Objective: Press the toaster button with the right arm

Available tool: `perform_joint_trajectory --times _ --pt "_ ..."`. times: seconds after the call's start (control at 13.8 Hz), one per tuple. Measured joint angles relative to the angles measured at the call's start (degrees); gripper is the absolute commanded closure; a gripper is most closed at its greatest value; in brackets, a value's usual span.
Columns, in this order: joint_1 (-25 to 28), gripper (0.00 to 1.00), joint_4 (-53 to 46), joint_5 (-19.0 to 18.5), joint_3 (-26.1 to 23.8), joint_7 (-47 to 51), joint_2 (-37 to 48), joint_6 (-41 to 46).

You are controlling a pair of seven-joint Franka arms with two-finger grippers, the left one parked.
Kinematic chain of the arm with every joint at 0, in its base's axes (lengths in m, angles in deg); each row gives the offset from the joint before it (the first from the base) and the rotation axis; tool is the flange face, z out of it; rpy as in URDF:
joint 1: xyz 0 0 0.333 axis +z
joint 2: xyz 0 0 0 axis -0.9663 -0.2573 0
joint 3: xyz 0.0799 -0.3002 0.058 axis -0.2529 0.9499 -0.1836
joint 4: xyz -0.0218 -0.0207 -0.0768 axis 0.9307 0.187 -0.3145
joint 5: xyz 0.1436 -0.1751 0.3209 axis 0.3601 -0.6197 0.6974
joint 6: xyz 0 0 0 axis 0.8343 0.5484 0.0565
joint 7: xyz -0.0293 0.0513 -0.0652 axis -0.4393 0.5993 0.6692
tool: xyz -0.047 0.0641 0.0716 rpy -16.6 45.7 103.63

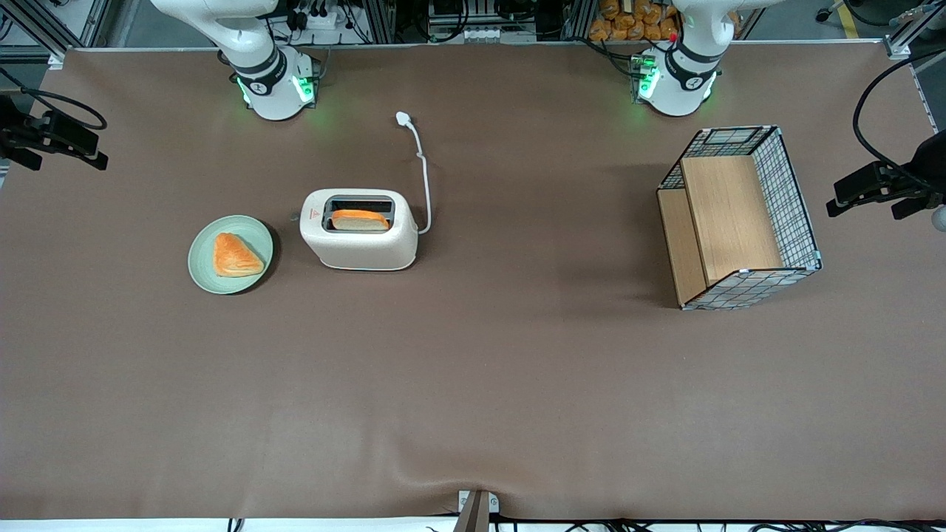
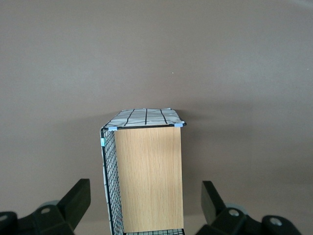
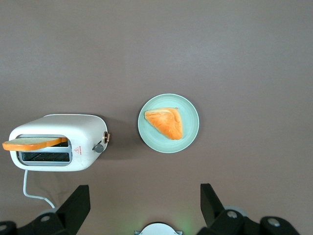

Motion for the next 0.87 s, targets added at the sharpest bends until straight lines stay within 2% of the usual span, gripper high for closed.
perform_joint_trajectory --times 0.87 --pt "0.0 0.0 0.0 0.6 0.0 0.0 -2.0 0.5"
